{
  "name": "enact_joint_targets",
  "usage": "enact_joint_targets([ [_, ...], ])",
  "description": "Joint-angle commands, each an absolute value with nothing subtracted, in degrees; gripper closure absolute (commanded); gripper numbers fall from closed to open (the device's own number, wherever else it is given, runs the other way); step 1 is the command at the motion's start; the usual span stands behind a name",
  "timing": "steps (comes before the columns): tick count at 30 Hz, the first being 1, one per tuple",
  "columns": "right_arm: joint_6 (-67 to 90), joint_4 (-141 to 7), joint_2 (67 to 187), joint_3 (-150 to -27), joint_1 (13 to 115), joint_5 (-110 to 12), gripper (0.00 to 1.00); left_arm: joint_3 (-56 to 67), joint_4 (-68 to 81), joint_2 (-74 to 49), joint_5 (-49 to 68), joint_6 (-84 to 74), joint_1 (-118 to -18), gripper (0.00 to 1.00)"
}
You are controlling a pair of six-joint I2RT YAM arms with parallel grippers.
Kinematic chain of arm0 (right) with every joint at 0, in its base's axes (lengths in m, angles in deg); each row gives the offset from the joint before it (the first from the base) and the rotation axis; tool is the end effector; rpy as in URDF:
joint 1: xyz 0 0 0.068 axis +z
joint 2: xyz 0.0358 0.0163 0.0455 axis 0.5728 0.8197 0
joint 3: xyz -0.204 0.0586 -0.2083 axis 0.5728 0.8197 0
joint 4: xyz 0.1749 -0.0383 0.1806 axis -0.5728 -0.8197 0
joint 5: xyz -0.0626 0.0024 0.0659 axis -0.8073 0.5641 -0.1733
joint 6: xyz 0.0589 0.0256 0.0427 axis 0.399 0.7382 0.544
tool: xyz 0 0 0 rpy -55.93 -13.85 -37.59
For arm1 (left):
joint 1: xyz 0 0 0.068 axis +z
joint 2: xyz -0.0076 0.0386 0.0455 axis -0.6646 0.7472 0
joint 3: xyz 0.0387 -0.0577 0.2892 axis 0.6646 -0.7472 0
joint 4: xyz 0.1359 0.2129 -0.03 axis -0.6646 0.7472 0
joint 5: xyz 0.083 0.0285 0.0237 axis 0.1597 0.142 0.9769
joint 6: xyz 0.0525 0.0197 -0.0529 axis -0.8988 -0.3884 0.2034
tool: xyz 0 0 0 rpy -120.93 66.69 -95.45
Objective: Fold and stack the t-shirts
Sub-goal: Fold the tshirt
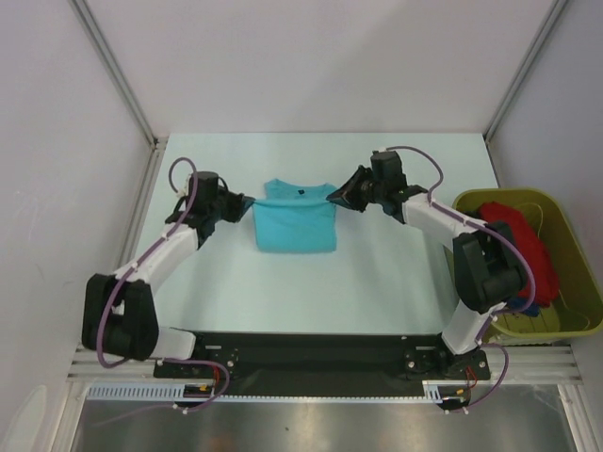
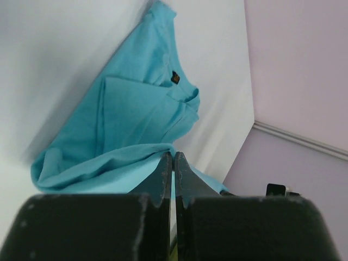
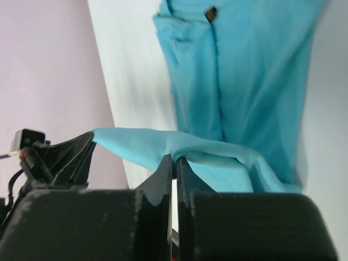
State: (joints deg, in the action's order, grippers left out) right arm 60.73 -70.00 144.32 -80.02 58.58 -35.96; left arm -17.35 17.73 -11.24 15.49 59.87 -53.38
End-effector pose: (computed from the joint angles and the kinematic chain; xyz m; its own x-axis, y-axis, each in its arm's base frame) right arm 0.3645 0.1846 0.2528 -0.8198 0.4896 -0.2970 0.0710 0.6016 0.7956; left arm 0.2985 -0.0648 0.2572 -0.3662 -0.9154 -0.1670 -0.5057 0.3465 -0.7901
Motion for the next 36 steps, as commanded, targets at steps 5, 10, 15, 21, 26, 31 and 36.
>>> enact_joint_targets([
  [5, 60.82, -67.24, 150.27, -87.57, 56.04, -30.55, 1.0, -5.58, 11.94, 3.09, 6.11, 52.65, -50.79, 1.0],
  [10, 61.17, -65.13, 154.32, -90.65, 54.81, -29.32, 1.0, -0.66, 9.13, 8.72, 3.65, 51.41, -49.91, 1.0],
  [15, 61.35, -64.52, 159.15, -93.37, 53.32, -28.26, 1.0, 5.24, 9.75, 15.23, 1.36, 48.86, -49.12, 1.0],
  [21, 62.58, -63.73, 162.49, -96.62, 51.38, -27.12, 1.0, 9.28, 9.13, 19.45, -0.22, 48.51, -48.07, 1.0],
  [26, 63.46, -64.69, 166.27, -100.22, 50.85, -25.98, 1.0, 12.89, 9.13, 24.37, -1.98, 48.77, -47.45, 1.0],
  [31, 63.9, -64.69, 168.12, -101.72, 50.24, -25.71, 1.0, 15.87, 9.13, 28.06, -2.5, 48.69, -47.27, 1.0],
  [36, 63.72, -63.82, 171.2, -103.57, 48.83, -25.01, 0.96, 18.77, 9.13, 31.31, -2.42, 48.69, -47.01, 0.93],
])
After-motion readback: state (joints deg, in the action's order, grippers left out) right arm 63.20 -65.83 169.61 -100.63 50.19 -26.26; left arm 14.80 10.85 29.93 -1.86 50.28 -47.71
